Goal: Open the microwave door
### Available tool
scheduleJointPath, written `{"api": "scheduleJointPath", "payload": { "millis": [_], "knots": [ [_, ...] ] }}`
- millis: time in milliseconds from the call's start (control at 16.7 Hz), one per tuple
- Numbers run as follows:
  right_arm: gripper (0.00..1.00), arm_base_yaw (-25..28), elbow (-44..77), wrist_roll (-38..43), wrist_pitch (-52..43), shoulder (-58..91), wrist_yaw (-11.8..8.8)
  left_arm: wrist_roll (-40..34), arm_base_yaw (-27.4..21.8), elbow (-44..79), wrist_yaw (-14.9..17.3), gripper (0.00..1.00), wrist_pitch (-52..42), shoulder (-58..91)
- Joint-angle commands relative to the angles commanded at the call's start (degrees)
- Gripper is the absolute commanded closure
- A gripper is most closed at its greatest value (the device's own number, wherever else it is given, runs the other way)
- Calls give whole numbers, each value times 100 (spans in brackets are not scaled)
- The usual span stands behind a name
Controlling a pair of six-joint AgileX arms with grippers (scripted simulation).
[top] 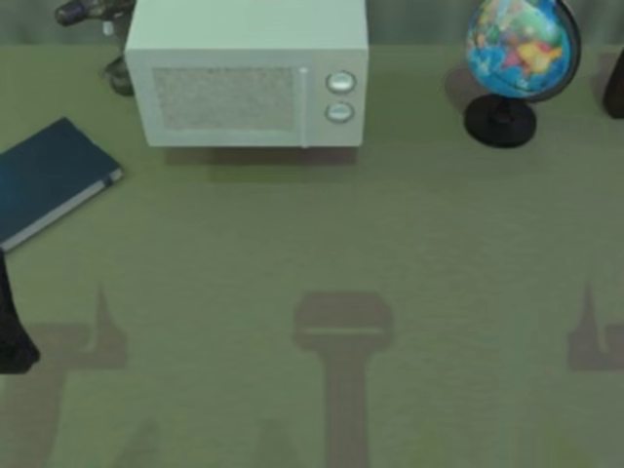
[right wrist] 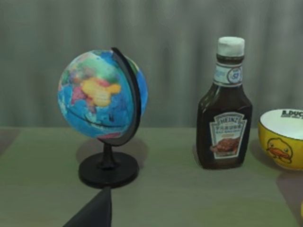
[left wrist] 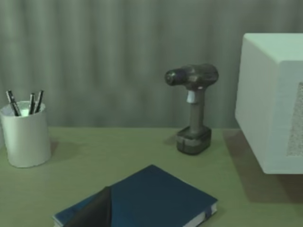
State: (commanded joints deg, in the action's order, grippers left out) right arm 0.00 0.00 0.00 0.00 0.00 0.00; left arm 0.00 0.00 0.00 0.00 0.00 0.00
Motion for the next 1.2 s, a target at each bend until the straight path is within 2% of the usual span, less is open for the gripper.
{"api": "scheduleJointPath", "payload": {
  "millis": [300,540,780,1200],
  "knots": [
    [0,0,0,0,0,0,0,-84,-124,331,-57,0,-257,349],
    [0,0,0,0,0,0,0,-411,-531,1586,-257,0,-1086,1642],
    [0,0,0,0,0,0,0,-938,-1112,3717,-537,0,-2199,3725],
    [0,0,0,0,0,0,0,-2042,-2248,8440,-1068,0,-4259,7970]
  ]
}}
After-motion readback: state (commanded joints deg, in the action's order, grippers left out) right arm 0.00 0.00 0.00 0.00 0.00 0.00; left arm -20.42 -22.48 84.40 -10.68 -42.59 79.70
